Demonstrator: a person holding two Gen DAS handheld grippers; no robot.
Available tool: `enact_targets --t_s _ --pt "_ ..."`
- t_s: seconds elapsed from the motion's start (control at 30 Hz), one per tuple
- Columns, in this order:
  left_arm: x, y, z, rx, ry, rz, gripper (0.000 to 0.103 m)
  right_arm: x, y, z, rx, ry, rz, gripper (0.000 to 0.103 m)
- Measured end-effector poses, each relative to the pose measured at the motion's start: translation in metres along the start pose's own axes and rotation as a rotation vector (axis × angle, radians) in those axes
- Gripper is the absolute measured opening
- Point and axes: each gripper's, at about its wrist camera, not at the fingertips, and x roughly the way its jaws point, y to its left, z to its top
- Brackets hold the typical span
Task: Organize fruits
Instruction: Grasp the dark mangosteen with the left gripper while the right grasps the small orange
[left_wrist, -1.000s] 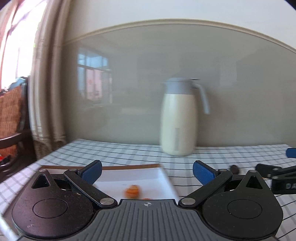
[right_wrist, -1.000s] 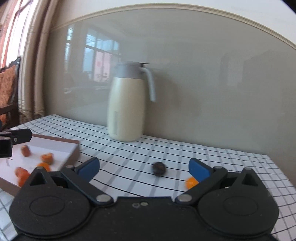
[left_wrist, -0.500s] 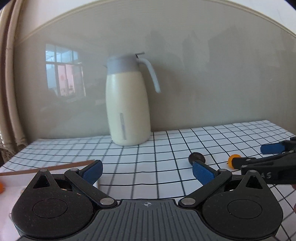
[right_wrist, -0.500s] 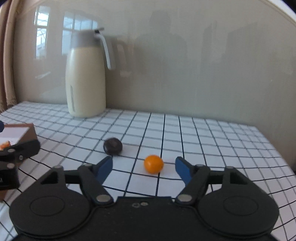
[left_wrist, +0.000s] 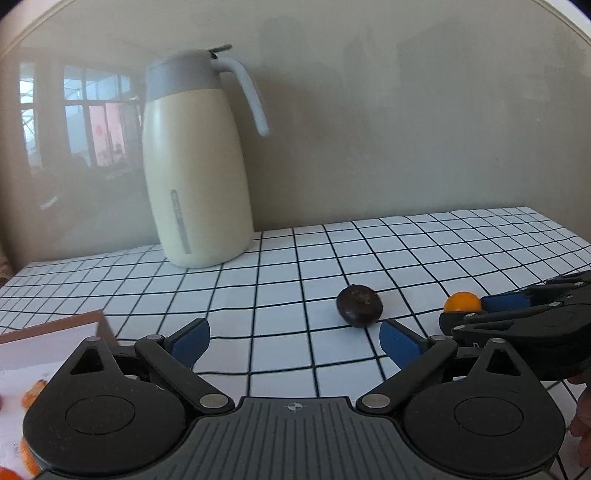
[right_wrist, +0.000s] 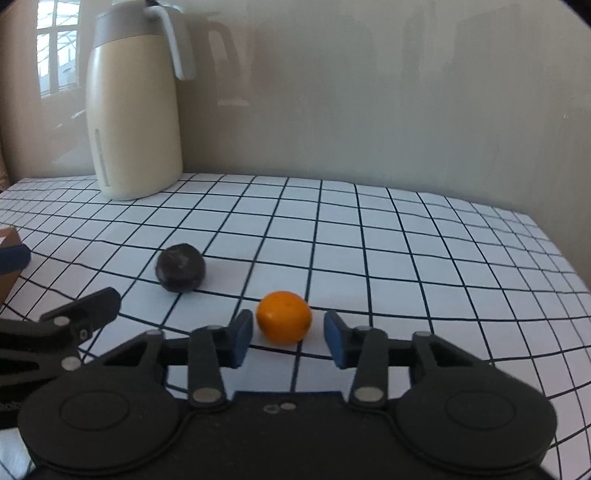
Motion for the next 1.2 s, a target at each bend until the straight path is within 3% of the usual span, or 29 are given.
enact_targets --t_s 0.23,0.4,0.73,0.87,0.97,1.2 --pt "0.024 -0.022 0.007 0.022 0.033 -0.05 0.097 0.004 -0.015 0.002 -0.001 -0.005 -0.036 0.026" --pt "0.044 -0.033 0.011 0.021 0.071 -0.074 0.078 0.002 -0.022 0.002 -0.003 -0.003 -0.01 0.022" --pt "0.063 -0.045 0.017 0.007 0.117 -0.086 0.069 0.0 -0.028 0.001 0.024 -0.001 0.015 0.022" --pt "0.067 -0.047 0.017 0.005 0.129 -0.093 0.056 0.0 -0.03 0.001 0.04 -0.001 0.01 0.021" --pt "0.067 -0.05 0.018 0.02 0.119 -0.092 0.036 -0.002 -0.033 0.0 0.051 -0.005 -0.009 0.021" --pt "0.051 -0.053 0.015 0.041 0.089 -0.101 0.036 -0.01 -0.037 -0.001 0.062 -0.02 -0.03 0.021"
